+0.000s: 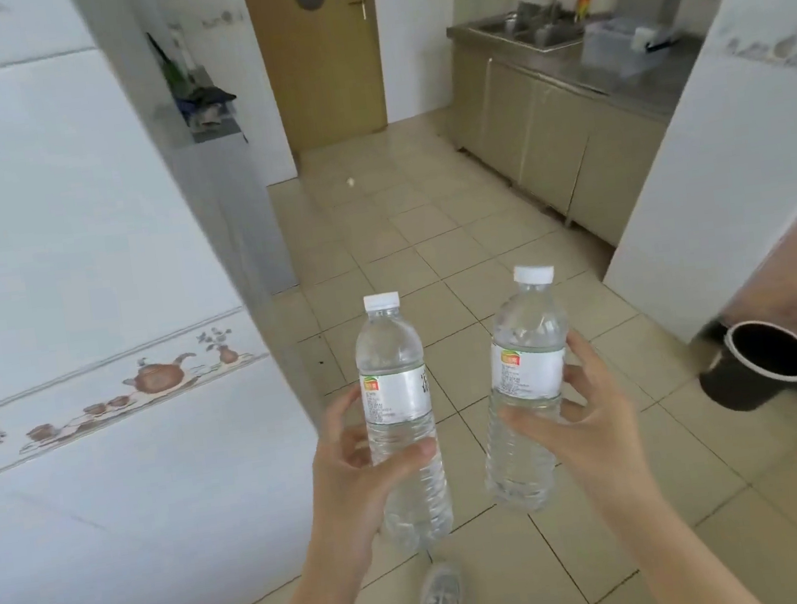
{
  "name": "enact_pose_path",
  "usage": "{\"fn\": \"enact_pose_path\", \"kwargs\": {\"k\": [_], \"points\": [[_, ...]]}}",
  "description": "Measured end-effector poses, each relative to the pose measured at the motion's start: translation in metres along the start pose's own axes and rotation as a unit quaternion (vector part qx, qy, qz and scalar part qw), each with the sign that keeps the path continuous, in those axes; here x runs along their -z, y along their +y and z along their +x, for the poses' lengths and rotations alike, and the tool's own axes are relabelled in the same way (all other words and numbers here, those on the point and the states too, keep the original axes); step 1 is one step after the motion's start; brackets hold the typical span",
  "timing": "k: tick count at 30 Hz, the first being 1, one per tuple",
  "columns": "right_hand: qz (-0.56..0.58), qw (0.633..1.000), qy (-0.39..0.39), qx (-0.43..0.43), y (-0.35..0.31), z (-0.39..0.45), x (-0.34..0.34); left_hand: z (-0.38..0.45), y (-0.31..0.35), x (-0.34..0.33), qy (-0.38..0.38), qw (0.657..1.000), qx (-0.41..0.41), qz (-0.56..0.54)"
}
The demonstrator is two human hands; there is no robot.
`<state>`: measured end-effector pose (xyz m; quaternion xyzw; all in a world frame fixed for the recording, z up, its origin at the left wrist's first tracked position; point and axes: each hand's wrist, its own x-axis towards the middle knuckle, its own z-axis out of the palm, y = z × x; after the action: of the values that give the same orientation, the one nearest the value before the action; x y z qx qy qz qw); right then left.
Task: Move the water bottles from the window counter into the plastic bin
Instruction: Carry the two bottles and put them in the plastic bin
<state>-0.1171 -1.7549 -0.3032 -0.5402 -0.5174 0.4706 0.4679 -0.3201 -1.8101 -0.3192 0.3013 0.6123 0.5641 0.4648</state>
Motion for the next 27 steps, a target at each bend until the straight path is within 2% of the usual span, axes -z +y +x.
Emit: {"fn": "enact_pose_path", "kwargs": {"k": [16,20,27], "points": [[-0.025,0.987,0.16,0.0,0.009,0.24,0.048,0.274,0.053,-0.166,-0.149,0.987,-0.016,0.052],[-0.019,0.984,0.178,-0.01,0.014,0.313,0.068,0.338,0.059,-0.22,-0.173,0.983,-0.017,0.052],[-0.043,0.984,0.171,-0.003,0.029,0.464,0.112,0.454,0.074,-0.323,-0.167,0.984,-0.024,0.051]]}}
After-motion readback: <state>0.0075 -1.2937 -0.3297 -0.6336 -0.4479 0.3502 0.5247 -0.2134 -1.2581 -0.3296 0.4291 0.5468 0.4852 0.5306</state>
